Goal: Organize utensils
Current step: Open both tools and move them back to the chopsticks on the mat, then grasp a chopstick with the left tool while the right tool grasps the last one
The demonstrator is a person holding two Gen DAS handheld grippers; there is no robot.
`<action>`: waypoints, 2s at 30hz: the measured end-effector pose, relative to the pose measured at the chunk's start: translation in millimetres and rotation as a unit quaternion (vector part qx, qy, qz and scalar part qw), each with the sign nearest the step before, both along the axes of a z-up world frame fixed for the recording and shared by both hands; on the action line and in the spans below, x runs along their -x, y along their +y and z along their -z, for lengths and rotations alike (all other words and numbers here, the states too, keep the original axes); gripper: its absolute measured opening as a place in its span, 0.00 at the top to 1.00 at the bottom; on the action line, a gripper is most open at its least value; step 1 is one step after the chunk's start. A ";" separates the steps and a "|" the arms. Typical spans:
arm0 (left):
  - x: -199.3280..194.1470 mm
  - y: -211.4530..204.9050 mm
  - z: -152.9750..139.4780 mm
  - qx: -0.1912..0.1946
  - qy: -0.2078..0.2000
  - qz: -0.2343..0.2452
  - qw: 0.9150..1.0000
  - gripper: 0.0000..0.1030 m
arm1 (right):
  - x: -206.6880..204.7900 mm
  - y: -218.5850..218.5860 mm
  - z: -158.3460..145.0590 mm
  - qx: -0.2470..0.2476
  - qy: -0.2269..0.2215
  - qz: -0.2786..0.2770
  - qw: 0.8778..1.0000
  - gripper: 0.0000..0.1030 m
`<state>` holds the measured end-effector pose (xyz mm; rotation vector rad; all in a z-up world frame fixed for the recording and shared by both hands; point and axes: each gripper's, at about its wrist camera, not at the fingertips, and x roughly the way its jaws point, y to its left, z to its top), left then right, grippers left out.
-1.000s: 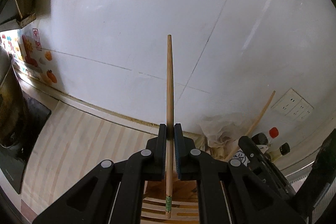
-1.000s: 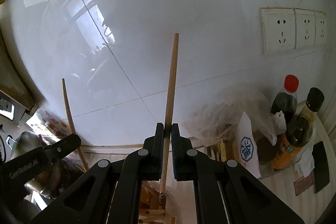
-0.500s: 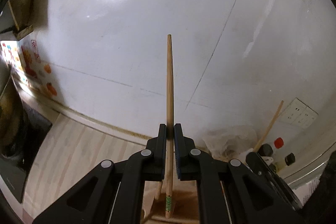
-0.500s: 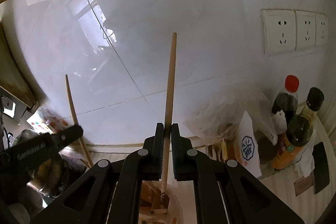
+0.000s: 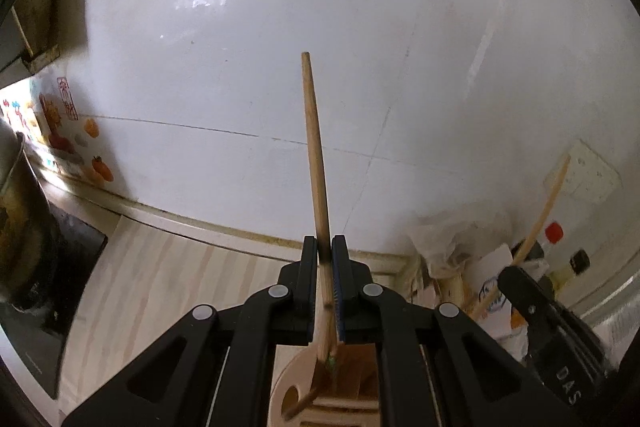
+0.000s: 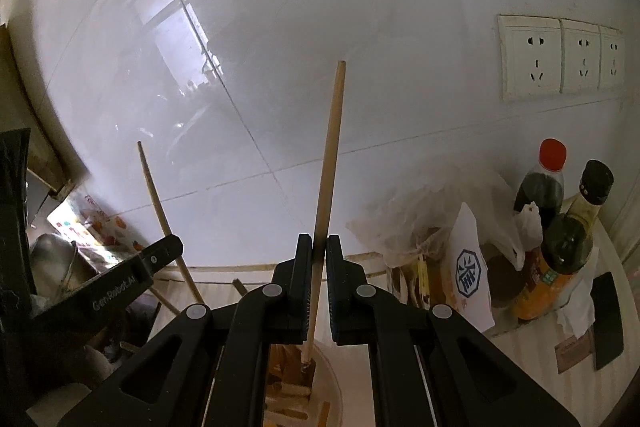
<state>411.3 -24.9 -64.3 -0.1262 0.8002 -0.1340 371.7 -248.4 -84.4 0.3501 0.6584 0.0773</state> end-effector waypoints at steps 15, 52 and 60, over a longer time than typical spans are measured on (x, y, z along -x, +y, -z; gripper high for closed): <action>85.5 41.6 -55.2 -0.038 -0.007 -0.027 0.999 0.00 | 49.0 -16.1 -28.7 -0.023 0.018 -0.037 0.999 0.48; 199.9 -70.8 223.6 -0.219 0.253 0.162 0.928 0.12 | 211.1 -42.8 239.4 0.133 0.413 0.007 0.901 0.93; 203.5 -105.1 239.3 -0.164 0.306 0.206 0.915 0.86 | 235.0 -99.6 243.1 0.102 0.426 0.035 0.898 0.93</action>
